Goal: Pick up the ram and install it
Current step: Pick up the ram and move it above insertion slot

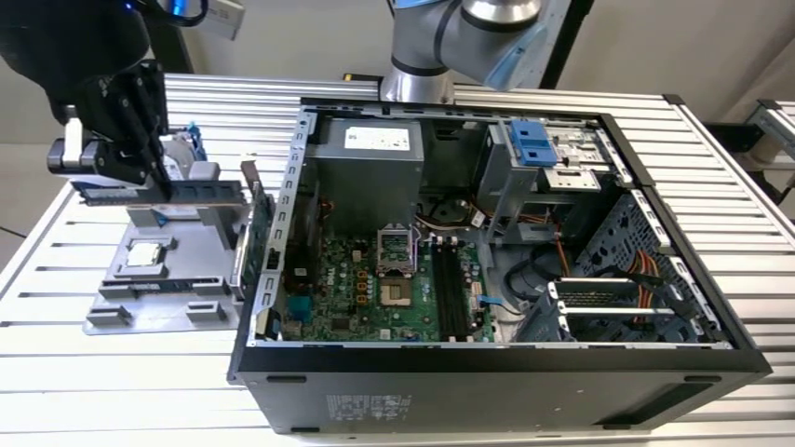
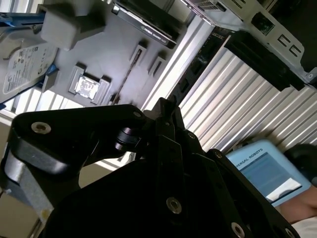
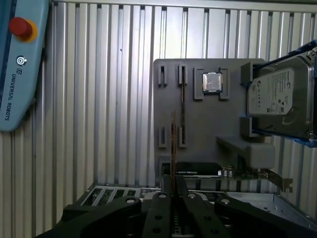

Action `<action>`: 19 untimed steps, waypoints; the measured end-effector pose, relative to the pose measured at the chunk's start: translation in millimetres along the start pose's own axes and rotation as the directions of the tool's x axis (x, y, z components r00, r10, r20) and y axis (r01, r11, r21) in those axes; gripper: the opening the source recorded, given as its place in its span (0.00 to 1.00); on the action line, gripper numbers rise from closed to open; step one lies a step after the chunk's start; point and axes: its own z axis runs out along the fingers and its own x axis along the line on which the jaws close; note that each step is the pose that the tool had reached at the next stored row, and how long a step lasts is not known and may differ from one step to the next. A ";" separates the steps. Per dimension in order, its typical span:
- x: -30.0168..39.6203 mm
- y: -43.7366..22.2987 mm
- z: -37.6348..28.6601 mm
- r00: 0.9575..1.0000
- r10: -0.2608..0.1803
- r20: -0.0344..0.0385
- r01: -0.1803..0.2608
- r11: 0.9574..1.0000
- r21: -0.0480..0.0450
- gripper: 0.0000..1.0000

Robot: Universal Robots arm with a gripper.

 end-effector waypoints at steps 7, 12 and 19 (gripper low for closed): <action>0.2 -5.8 0.0 1.000 0.000 0.000 0.000 1.000 0.000 0.00; 0.2 -9.7 -0.1 1.000 0.000 0.000 0.000 1.000 0.000 0.00; 0.4 -15.2 -0.1 1.000 0.000 0.000 0.000 1.000 0.000 0.00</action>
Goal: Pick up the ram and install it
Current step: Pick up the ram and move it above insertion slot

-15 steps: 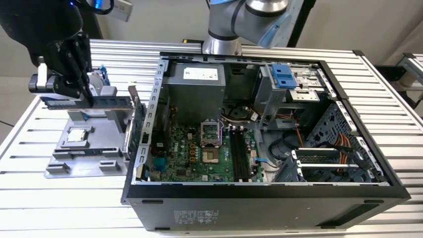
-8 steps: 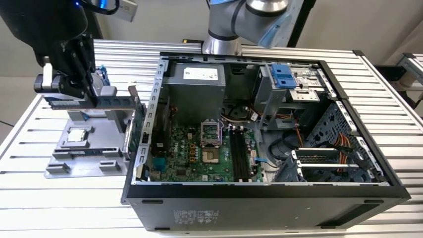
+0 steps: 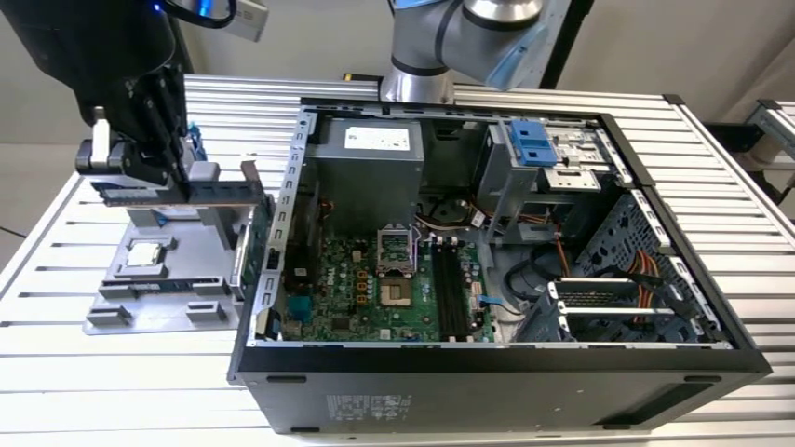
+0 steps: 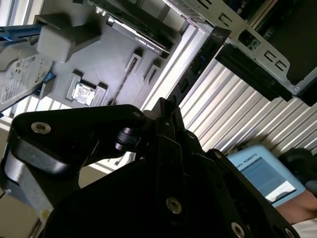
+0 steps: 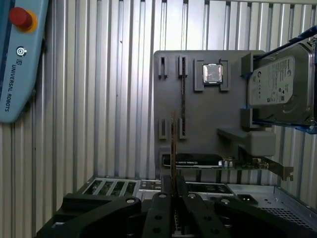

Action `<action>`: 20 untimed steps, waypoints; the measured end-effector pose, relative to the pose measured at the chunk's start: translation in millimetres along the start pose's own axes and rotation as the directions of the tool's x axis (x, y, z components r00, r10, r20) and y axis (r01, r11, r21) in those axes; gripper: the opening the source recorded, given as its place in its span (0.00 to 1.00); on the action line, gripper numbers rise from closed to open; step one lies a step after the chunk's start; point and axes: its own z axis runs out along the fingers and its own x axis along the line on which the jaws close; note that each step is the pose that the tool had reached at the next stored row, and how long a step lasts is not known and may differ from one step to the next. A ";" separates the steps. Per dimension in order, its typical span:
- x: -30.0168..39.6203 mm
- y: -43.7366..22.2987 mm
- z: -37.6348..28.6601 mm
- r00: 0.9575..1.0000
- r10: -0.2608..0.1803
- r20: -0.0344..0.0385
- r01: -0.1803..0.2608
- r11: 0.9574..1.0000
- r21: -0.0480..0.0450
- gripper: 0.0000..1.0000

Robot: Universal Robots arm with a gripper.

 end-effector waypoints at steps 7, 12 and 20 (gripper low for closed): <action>0.1 -5.5 -0.1 1.000 0.000 0.000 0.000 1.000 0.000 0.00; 0.2 -9.2 -0.1 1.000 0.000 0.000 0.000 1.000 0.000 0.00; 0.4 -15.4 -0.1 1.000 0.000 0.000 0.000 1.000 0.000 0.00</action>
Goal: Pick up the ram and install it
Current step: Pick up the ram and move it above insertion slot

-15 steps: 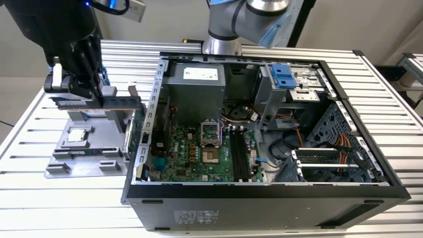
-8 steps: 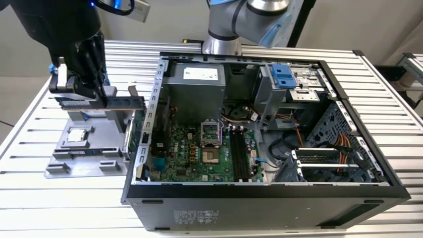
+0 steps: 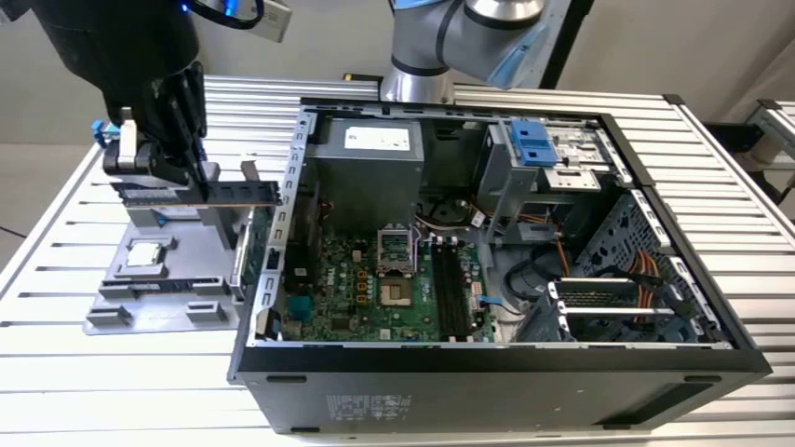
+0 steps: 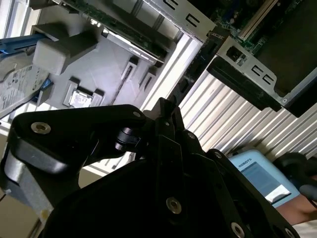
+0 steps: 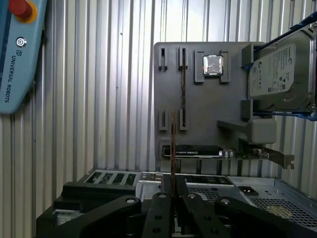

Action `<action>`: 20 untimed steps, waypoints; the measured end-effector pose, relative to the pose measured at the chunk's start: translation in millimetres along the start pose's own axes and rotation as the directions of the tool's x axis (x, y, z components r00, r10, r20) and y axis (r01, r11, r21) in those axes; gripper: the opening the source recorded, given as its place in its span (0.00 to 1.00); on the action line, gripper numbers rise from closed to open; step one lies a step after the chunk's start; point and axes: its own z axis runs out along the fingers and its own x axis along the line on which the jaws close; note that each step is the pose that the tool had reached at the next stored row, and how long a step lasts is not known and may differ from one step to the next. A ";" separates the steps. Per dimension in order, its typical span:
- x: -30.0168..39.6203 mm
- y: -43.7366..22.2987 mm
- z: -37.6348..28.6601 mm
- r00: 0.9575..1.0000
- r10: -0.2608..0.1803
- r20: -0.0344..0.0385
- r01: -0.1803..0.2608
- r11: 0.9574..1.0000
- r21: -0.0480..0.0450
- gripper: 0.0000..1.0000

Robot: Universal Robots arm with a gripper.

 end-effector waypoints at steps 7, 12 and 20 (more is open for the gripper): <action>0.1 -6.9 -0.1 1.000 0.000 0.000 0.000 1.000 0.000 0.00; 0.3 -12.2 -0.1 1.000 0.000 0.000 0.000 1.000 0.000 0.00; 0.5 -20.2 -0.2 1.000 0.000 0.000 0.000 1.000 0.000 0.00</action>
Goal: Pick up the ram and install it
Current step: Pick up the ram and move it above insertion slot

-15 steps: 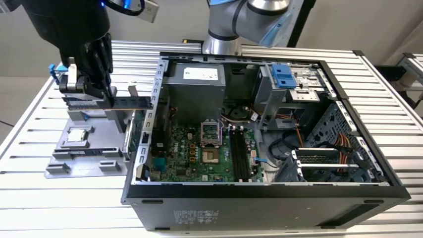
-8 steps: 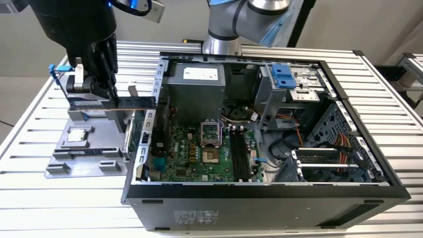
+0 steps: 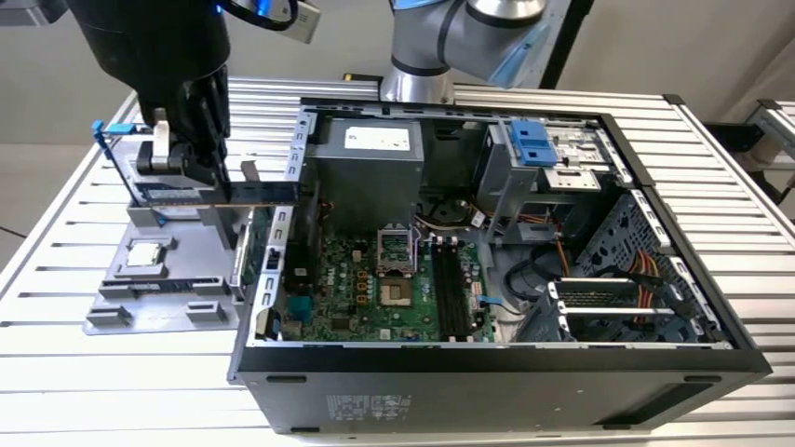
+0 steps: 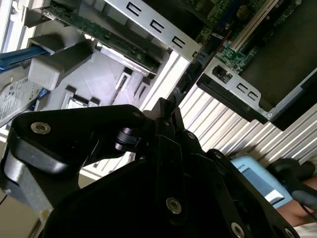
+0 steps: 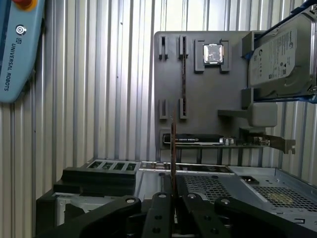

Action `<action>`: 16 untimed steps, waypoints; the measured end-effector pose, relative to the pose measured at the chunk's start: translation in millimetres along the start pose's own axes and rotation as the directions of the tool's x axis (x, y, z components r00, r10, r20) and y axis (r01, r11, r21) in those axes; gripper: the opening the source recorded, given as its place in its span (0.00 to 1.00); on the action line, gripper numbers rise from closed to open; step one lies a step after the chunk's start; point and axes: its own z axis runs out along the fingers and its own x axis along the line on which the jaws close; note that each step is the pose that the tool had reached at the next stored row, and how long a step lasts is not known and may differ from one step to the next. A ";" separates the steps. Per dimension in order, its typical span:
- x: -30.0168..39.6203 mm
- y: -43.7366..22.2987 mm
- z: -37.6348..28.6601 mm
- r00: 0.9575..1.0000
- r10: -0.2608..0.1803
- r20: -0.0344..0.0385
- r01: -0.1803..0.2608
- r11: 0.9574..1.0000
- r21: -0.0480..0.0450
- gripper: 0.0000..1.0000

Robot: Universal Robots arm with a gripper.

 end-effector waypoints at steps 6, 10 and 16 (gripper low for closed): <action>0.1 -7.0 0.0 1.000 0.000 0.000 0.000 1.000 0.000 0.00; 0.3 -12.2 -0.1 1.000 0.000 0.000 0.000 1.000 0.000 0.00; 0.5 -21.5 -0.1 1.000 0.000 0.000 0.000 1.000 0.000 0.00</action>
